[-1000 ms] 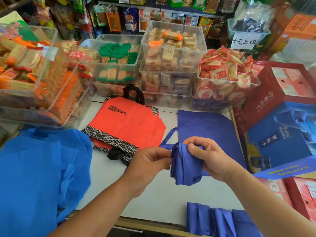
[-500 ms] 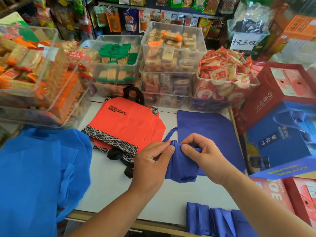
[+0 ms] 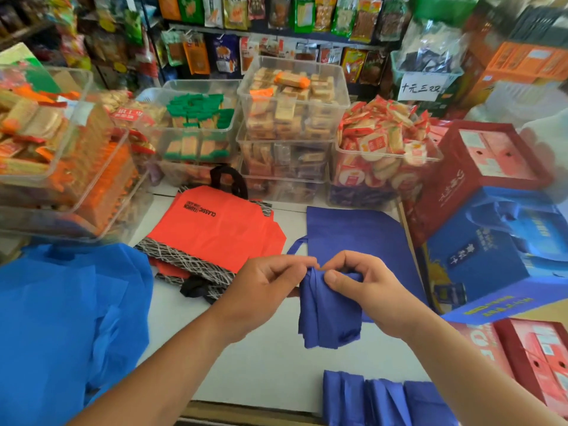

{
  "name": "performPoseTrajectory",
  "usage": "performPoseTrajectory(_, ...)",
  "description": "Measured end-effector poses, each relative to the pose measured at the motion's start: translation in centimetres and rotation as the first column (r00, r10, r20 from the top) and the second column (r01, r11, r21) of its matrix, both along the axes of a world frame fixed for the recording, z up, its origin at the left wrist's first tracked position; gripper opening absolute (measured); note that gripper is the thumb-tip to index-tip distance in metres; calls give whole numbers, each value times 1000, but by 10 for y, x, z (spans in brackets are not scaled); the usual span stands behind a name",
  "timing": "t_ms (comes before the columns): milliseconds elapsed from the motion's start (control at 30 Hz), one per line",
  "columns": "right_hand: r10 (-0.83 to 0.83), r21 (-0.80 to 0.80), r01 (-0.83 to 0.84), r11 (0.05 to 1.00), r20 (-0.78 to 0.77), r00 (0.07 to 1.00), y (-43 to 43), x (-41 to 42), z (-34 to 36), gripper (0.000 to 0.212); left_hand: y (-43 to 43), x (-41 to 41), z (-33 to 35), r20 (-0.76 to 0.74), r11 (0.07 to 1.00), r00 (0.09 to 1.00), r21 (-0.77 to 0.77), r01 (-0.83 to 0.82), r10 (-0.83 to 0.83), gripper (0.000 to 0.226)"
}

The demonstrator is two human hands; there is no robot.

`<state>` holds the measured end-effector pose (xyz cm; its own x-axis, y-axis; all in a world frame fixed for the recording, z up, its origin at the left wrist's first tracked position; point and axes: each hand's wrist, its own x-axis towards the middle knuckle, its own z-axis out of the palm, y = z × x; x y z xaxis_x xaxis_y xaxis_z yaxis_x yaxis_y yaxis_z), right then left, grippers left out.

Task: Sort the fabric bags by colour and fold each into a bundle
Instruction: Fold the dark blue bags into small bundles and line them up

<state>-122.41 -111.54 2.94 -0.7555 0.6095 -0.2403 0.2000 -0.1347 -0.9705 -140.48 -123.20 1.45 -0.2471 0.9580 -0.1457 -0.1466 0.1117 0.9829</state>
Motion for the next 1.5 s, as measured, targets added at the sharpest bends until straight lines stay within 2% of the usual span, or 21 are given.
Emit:
performPoseTrajectory(133,58,-18,-58,998,-24,998,7,17,7,14,-2,2,2,41,988,988,32,150,-151,31)
performPoseTrajectory(200,71,-48,-73,996,-49,996,8,22,7,15,-2,7,5,28,985,986,70,160,-163,30)
performPoseTrajectory(300,130,-45,-133,990,-65,989,11,30,10,29,-6,17,2,61,982,984,94,162,-169,26)
performPoseTrajectory(433,235,10,-235,972,-39,971,8,36,15,14,-10,32,6,4,977,980,80,200,-201,14)
performPoseTrajectory(600,175,-84,-183,979,-100,980,17,40,20,49,-8,31,13,26,984,987,88,153,-156,27)
performPoseTrajectory(700,180,-93,-187,978,-83,980,21,44,19,50,-7,33,12,-87,993,991,52,108,-103,27)
performPoseTrajectory(867,178,-147,-192,970,-105,978,22,50,13,47,-6,43,9,-316,981,948,167,100,-42,20)
performPoseTrajectory(933,191,-157,-207,966,-114,975,21,52,12,46,-6,46,8,-352,976,935,188,110,-37,20)
performPoseTrajectory(1000,213,-162,-233,959,-131,968,21,53,11,44,-6,46,7,-296,980,954,174,95,-40,18)
performPoseTrajectory(1100,260,-179,-290,940,-175,950,22,53,16,38,-6,43,7,-33,989,995,109,100,-97,15)
performPoseTrajectory(1200,325,-178,-363,915,-209,922,21,52,24,30,-8,40,9,219,966,944,129,222,-247,17)
performPoseTrajectory(1233,345,-167,-381,909,-212,915,21,52,26,25,-7,40,10,255,960,927,134,248,-275,17)
performPoseTrajectory(1333,396,-16,-401,916,-117,911,24,52,32,9,-4,38,16,139,965,956,92,247,-258,16)
performPoseTrajectory(1400,425,75,-420,904,-51,904,26,51,33,12,-2,38,20,23,972,974,71,225,-227,19)
performPoseTrajectory(1500,422,80,-417,905,-47,905,26,49,33,13,2,39,25,-38,975,977,60,213,-211,19)
